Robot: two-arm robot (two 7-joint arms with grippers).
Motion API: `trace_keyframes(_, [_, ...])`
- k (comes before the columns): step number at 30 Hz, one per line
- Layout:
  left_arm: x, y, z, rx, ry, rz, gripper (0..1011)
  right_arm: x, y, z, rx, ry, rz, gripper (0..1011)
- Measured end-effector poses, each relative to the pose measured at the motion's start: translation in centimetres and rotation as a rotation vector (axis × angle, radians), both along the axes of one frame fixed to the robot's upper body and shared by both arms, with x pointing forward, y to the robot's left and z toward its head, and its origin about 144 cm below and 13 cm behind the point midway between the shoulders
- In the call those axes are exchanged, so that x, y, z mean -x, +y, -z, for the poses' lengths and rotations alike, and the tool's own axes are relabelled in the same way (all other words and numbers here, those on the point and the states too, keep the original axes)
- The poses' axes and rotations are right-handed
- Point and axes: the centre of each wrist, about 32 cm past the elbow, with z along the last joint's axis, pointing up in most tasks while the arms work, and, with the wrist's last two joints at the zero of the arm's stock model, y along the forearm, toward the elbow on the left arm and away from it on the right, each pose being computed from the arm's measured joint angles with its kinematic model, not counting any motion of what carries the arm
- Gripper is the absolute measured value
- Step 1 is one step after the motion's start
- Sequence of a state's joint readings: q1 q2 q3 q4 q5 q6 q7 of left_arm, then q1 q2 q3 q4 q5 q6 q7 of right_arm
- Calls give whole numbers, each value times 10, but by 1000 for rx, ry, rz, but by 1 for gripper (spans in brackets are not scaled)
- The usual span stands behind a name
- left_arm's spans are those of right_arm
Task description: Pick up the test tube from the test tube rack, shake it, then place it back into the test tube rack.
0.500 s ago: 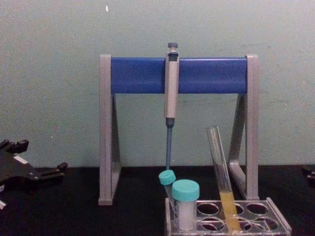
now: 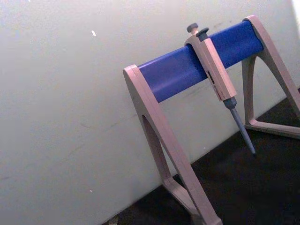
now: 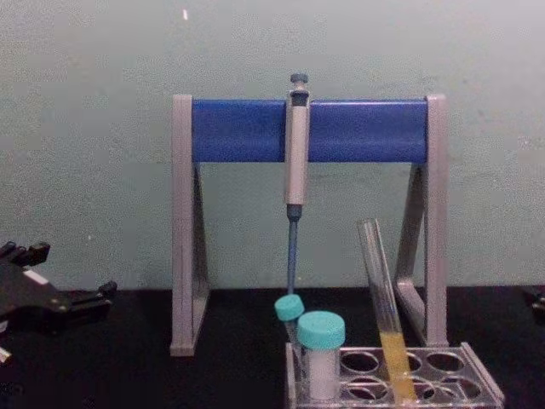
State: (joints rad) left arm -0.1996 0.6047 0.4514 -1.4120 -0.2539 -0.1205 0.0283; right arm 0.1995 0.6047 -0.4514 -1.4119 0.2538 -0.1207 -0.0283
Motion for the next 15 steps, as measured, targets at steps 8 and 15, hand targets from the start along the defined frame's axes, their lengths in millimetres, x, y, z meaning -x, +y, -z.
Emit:
trace_keyframes(8, [0,0,0,0,0,0,1001,0,0,0,0,0,0,1000])
trace_keyframes(15, [0,0,0,0,0,0,1001,0,0,0,0,0,0,1000])
